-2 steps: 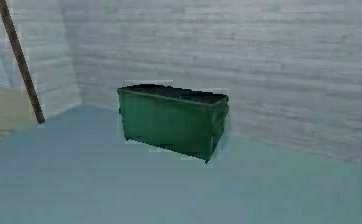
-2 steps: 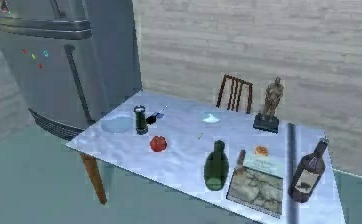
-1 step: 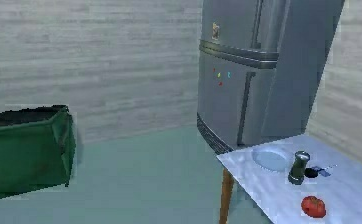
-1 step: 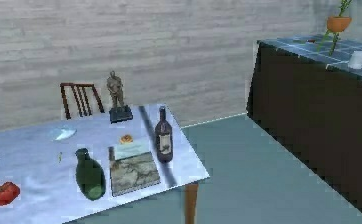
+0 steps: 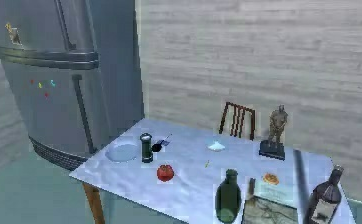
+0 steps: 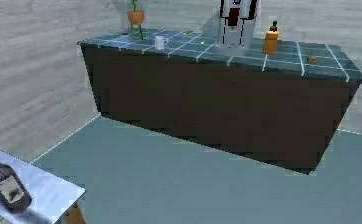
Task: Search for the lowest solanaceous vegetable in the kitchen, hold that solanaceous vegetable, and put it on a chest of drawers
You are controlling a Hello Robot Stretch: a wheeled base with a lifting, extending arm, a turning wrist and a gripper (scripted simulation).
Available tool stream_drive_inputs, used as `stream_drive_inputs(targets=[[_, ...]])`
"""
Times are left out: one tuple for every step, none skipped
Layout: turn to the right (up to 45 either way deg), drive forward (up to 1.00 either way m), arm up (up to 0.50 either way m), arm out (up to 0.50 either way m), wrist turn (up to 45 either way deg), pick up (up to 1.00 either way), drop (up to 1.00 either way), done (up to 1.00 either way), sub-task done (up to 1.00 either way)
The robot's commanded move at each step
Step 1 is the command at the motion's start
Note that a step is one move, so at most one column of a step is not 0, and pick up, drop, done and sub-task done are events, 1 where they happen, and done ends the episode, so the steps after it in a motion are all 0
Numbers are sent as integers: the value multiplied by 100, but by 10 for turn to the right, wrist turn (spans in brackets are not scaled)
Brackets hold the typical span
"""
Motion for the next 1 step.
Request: stream_drive_inputs(targets=[[450, 0, 0, 0, 0, 0, 0, 0, 0]])
